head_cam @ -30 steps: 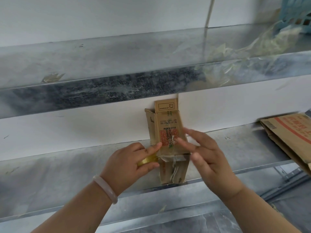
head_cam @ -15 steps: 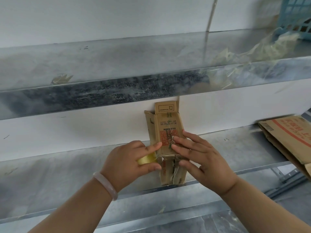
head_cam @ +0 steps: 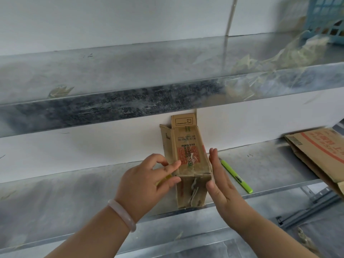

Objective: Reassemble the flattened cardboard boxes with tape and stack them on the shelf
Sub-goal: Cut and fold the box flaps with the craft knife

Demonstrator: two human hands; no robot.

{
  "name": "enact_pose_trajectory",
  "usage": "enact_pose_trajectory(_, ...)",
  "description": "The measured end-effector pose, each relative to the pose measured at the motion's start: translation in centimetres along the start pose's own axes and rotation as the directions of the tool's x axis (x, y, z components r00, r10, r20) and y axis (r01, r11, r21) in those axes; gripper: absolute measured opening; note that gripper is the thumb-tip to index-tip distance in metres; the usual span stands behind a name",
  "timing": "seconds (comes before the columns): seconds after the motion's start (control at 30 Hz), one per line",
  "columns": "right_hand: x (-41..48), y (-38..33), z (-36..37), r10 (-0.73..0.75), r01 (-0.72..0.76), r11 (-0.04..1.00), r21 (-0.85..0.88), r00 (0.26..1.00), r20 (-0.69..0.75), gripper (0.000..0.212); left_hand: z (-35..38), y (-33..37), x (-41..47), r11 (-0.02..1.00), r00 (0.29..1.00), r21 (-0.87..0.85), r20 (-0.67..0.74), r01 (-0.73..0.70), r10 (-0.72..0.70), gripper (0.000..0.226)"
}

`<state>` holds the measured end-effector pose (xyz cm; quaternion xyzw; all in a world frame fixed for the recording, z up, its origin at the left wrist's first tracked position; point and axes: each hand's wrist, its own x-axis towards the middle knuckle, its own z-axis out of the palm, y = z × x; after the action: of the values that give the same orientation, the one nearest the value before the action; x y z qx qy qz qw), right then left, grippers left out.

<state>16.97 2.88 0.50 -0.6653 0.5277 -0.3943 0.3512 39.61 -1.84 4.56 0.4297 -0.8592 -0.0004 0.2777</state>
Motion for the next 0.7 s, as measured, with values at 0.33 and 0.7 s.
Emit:
enact_pose_trajectory(0.33,3.3,0.1,0.6,-0.559,0.48,0.789,-0.384,0.819,-0.125,0.03,0.0,0.3,0.1,0.99,0.998,0.131,-0.024,-0.046,0.05,0.034)
enact_pose_trajectory(0.7,3.1,0.4,0.4,-0.494,0.438,0.85,-0.294,0.855,-0.155,0.031,-0.6,-1.5,-1.2,0.976,0.992,-0.207,0.119,0.062,-0.038,0.063)
